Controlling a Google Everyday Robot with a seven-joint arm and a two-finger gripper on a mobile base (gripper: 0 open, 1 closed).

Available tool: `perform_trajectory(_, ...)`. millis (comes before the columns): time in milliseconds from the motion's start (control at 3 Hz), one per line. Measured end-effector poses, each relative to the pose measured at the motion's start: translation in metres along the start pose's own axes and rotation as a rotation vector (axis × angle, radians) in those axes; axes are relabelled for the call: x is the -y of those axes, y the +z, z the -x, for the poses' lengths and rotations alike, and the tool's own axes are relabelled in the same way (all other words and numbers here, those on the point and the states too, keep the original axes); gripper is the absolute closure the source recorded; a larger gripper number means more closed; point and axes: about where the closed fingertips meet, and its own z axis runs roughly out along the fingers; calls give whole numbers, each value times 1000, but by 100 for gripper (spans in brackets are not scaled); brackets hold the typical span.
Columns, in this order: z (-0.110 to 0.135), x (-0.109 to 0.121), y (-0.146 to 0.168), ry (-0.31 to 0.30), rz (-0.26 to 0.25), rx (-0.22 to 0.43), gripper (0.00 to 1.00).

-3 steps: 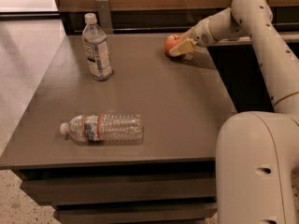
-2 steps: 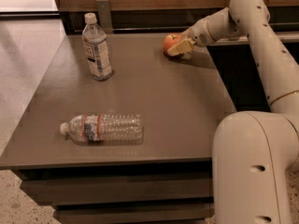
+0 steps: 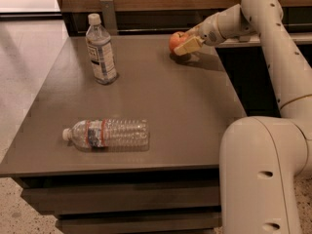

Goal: Pick apple

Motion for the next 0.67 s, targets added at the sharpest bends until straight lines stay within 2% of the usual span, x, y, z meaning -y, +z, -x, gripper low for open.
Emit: perform_trajectory(667,34,2,-28,-71,-19,78,100)
